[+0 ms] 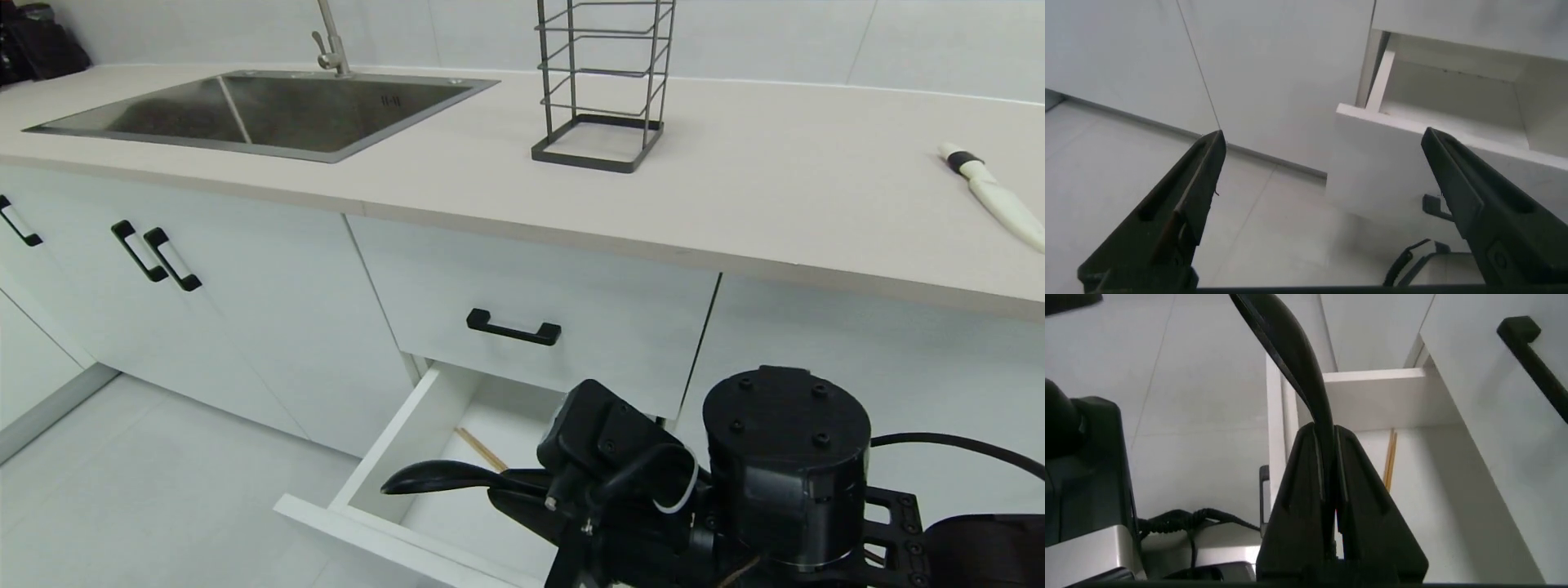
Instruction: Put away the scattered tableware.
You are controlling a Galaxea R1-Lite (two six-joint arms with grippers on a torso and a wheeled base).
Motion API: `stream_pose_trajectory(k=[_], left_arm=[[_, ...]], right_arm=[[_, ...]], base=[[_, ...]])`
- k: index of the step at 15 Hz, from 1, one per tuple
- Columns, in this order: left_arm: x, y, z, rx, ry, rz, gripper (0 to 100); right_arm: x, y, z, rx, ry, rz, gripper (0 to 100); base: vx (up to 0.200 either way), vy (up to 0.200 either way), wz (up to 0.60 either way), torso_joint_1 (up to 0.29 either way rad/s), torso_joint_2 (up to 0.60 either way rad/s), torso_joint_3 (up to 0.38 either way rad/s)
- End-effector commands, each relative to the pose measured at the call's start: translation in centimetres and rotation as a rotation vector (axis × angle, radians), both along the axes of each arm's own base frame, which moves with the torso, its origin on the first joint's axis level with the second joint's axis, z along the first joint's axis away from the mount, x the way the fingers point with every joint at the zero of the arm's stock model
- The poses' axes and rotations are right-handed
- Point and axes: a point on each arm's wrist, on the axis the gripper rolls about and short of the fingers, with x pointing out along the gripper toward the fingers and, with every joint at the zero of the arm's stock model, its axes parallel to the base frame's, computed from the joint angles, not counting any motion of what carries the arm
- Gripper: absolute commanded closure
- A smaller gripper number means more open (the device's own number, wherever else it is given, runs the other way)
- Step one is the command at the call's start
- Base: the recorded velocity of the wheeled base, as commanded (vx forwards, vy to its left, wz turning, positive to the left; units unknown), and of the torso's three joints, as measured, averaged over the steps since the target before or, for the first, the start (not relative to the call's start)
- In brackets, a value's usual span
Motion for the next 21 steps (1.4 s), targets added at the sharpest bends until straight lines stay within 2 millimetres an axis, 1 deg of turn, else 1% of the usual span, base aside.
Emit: stream_pose_trajectory(k=[1, 3, 6, 9, 10, 11, 12, 13, 14, 18, 19, 20, 21], left_arm=[[0.0, 0.0, 0.0, 0.0, 0.0, 0.001, 0], [0.0, 0.0, 0.0, 0.0, 0.0, 0.001, 0], [0.0, 0.0, 0.0, 0.0, 0.0, 0.001, 0], [0.0, 0.0, 0.0, 0.0, 0.0, 0.001, 0], [0.0, 0.0, 0.0, 0.0, 0.0, 0.001, 0], [0.0, 0.0, 0.0, 0.0, 0.0, 0.001, 0], [0.0, 0.0, 0.0, 0.0, 0.0, 0.001, 0], [0.0, 0.0, 0.0, 0.0, 0.0, 0.001, 0], [0.0, 0.0, 0.0, 0.0, 0.0, 0.001, 0], [0.0, 0.0, 0.0, 0.0, 0.0, 0.001, 0], [0.0, 0.0, 0.0, 0.0, 0.0, 0.001, 0], [0.0, 0.0, 0.0, 0.0, 0.0, 0.001, 0], [0.0, 0.0, 0.0, 0.0, 0.0, 0.001, 0]], right_arm=[[0.4, -0.6, -0.8, -0.031, 0.025, -0.017, 100], [0.9, -2.3, 0.1, -0.046, 0.038, -0.044, 100], [1.2, -2.5, 0.7, -0.016, 0.002, -0.113, 100], [2.3, -0.5, -0.3, -0.006, -0.012, -0.13, 100], [2.7, 0.9, -0.6, -0.003, -0.016, -0.118, 100], [3.1, 2.9, -1.1, -0.001, -0.018, -0.099, 100], [3.6, 4.3, -1.8, -0.006, -0.018, -0.094, 100], [3.9, 5.0, -2.6, -0.016, -0.015, -0.103, 100], [4.1, 5.2, -3.0, -0.025, -0.012, -0.109, 100], [6.2, 7.9, -5.0, -0.029, -0.012, -0.13, 100], [7.1, 8.2, -5.7, -0.036, -0.012, -0.156, 100], [7.8, 8.1, -6.2, -0.051, -0.012, -0.179, 100], [8.1, 7.9, -6.5, -0.06, -0.008, -0.185, 100]], base=[[0.0, 0.0, 0.0, -0.027, 0.29, 0.041], [0.0, 0.0, 0.0, -0.005, 0.14, 0.034], [0.0, 0.0, 0.0, 0.002, 0.01, 0.017], [0.0, 0.0, 0.0, 0.0, 0.0, 0.0], [0.0, 0.0, 0.0, 0.0, 0.0, 0.0], [0.0, 0.0, 0.0, 0.0, 0.0, 0.0], [0.0, 0.0, 0.0, 0.0, 0.0, 0.0], [0.0, 0.0, 0.0, 0.0, 0.0, 0.0], [0.0, 0.0, 0.0, 0.0, 0.0, 0.0], [0.0, 0.0, 0.0, 0.0, 0.0, 0.0], [0.0, 0.0, 0.0, 0.0, 0.0, 0.0], [0.0, 0.0, 0.0, 0.0, 0.0, 0.0], [0.0, 0.0, 0.0, 0.0, 0.0, 0.0]])
